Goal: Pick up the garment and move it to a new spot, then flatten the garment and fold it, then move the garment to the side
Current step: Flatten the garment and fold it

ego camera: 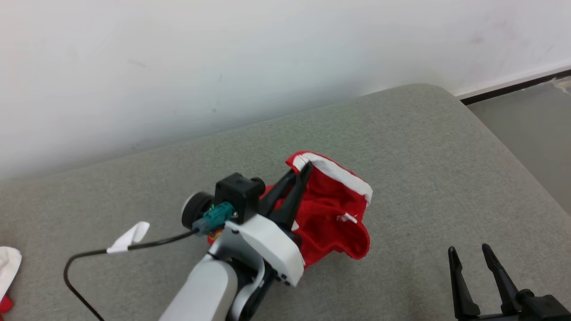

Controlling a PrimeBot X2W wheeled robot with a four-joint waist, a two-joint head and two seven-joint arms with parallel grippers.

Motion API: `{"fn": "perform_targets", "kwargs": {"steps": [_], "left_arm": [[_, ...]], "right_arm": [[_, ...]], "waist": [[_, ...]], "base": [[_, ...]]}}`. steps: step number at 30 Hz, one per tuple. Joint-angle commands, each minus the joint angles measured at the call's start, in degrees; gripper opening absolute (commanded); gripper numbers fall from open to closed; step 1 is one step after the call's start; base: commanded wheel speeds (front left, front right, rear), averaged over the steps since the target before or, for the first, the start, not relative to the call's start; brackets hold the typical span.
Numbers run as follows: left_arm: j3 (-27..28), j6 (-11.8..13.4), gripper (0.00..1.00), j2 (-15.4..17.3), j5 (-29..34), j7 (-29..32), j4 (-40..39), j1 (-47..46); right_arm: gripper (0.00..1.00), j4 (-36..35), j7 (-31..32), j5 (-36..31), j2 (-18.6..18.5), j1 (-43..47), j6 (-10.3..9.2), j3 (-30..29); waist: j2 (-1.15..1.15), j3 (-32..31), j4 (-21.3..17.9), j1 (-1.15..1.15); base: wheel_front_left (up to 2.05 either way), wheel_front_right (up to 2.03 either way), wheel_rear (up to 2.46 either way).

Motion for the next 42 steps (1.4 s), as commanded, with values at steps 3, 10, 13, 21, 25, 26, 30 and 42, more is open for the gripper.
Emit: {"fn": "perform_targets", "kwargs": {"steps": [3,10,13,21,25,26,30,42], "left_arm": [[-0.43,0.72,0.0,0.08,-2.01,1.64,-4.03,3.87],[2.75,3.25,0.0,1.59,-4.19,2.66,-1.75,6.78],[4.7,4.18,0.0,2.56,-4.89,2.2,3.03,6.57],[8.14,5.63,0.0,5.14,-4.53,-0.97,19.98,1.9],[8.06,5.54,0.73,6.4,-3.2,-3.47,25.99,-0.24],[7.9,5.41,0.92,6.77,-2.75,-4.04,27.08,-0.57],[8.05,5.05,1.0,7.24,-2.99,-5.69,29.71,-1.43],[8.93,4.27,1.0,10.02,-4.78,-7.23,23.25,1.84]], "right_arm": [[1.0,-0.13,0.05,-0.64,-0.14,1.08,-0.14,-0.63],[1.0,-0.12,0.05,-0.41,-0.14,0.23,-0.15,-0.03],[1.0,-0.02,0.05,-0.46,-0.14,-0.34,-0.14,0.26],[1.0,0.01,0.05,0.13,-0.13,-1.28,-0.15,0.77],[1.0,-0.01,0.05,0.43,-0.14,-1.11,-0.14,0.47],[1.0,-0.03,0.05,0.47,-0.16,-1.04,-0.15,0.26],[1.0,-0.06,0.05,0.36,-0.15,-0.59,-0.15,-0.48],[1.0,-0.31,0.05,-0.55,-0.14,0.76,-0.15,-0.99]], "waist": [[0.0,-0.11,1.32,0.0],[0.0,0.77,1.94,0.0],[0.0,1.45,1.7,0.0],[0.0,3.71,0.38,0.0],[0.0,4.28,0.05,0.0],[0.0,4.32,0.08,0.0],[0.0,4.01,0.62,0.0],[0.0,0.96,2.66,0.0]], "base": [[0.0,0.0,0.0],[0.0,0.0,0.0],[0.0,0.0,0.0],[0.0,0.0,0.0],[0.0,0.0,0.0],[0.0,0.0,0.0],[0.0,0.0,0.0],[0.0,0.0,0.0]]}}
